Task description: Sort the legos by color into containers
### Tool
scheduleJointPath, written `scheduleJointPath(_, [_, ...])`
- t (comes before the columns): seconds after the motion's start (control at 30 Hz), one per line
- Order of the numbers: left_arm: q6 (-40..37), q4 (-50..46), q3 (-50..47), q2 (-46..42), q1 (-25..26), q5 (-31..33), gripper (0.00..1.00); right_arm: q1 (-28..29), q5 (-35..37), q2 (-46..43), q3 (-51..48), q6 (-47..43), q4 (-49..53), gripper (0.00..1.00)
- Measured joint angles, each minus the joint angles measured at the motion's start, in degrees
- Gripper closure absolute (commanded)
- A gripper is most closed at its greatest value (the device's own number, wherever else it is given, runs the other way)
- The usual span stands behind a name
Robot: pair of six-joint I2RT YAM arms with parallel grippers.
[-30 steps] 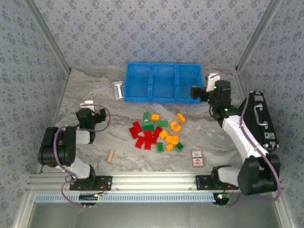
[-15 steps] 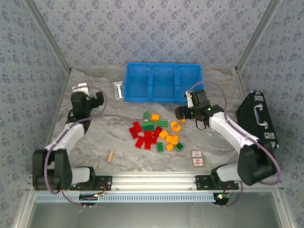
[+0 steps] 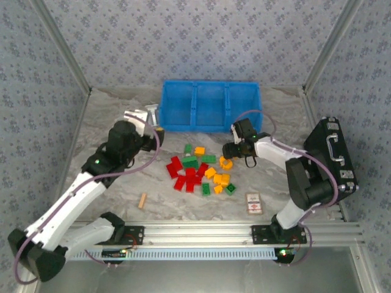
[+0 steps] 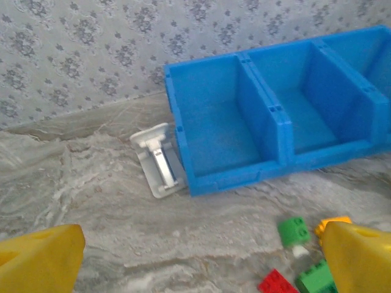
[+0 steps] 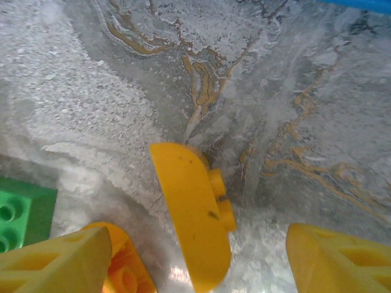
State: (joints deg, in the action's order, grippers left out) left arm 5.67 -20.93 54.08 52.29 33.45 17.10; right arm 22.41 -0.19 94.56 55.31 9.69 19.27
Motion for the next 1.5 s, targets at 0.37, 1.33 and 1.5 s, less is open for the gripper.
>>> scheduleJointPath(0.37, [1.44,-10.34,-0.98,-9.94,0.07,-2.4,0.0,-0.04,0.92,4.55,2.29,-0.09,-1.31,0.54])
scheduleJointPath(1.33, [-4.2,-8.81,-9.16,-10.45,0.07,-2.56,0.0,-7.76,3.19,2.51,26.47,-0.61,3.61,0.76])
scheduleJointPath(1.5, [-4.11,-8.85,-9.16,-9.51,0.07,-3.21,0.0,-9.22,3.87,12.55,30.4,0.44,3.37,0.7])
